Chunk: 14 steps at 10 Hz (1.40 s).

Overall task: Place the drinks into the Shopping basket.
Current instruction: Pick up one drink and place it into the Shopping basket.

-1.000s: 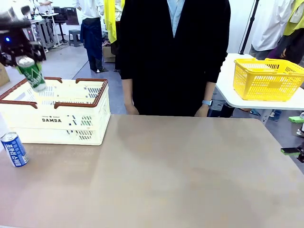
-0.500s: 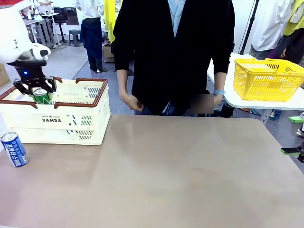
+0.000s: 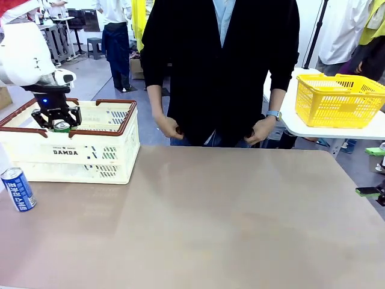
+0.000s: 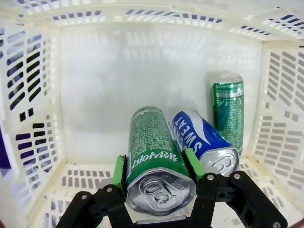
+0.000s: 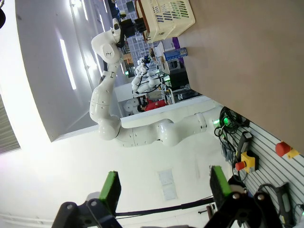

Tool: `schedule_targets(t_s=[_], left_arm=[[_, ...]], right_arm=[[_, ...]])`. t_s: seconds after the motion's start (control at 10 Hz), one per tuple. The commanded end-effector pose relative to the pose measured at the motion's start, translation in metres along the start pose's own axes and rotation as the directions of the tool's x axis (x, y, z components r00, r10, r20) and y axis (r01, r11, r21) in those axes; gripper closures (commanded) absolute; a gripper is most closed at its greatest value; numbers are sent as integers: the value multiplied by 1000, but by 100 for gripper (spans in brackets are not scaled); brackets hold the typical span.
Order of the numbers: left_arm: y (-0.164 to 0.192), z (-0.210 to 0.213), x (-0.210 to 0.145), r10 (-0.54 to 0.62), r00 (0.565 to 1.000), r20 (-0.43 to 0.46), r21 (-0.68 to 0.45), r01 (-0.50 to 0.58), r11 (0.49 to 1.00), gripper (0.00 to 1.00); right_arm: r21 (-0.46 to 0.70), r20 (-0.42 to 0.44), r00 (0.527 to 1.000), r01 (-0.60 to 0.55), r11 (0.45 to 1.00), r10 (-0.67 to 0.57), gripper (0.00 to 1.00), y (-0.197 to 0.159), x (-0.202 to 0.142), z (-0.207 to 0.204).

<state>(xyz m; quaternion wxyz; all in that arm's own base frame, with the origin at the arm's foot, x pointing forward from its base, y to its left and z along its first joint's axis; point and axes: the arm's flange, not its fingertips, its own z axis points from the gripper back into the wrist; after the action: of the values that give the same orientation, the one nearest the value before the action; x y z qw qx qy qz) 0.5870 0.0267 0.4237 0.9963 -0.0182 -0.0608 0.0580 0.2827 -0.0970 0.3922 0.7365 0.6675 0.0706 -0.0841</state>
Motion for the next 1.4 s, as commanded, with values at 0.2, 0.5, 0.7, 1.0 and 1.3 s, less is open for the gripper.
schedule_targets(t_s=[0.2,0.5,0.7,1.0,1.3], left_arm=[[5,-3,7,8,1000,-2,0,-8,1000,34],[11,11,7,24,999,28,6,-24,1000,0],[23,76,-4,22,996,90,-39,-19,999,0],[76,200,-88,-25,986,165,-359,83,929,0],[162,192,-171,-102,958,268,-684,264,680,0]], right_arm=[[7,-1,1000,-4,1000,4,0,4,-1,1],[7,-1,1000,-4,1000,4,0,4,-1,1],[7,-1,1000,-4,1000,4,0,4,-1,1],[7,-1,1000,-4,1000,4,0,4,-1,1],[7,-1,1000,-4,1000,4,0,4,-1,1]])
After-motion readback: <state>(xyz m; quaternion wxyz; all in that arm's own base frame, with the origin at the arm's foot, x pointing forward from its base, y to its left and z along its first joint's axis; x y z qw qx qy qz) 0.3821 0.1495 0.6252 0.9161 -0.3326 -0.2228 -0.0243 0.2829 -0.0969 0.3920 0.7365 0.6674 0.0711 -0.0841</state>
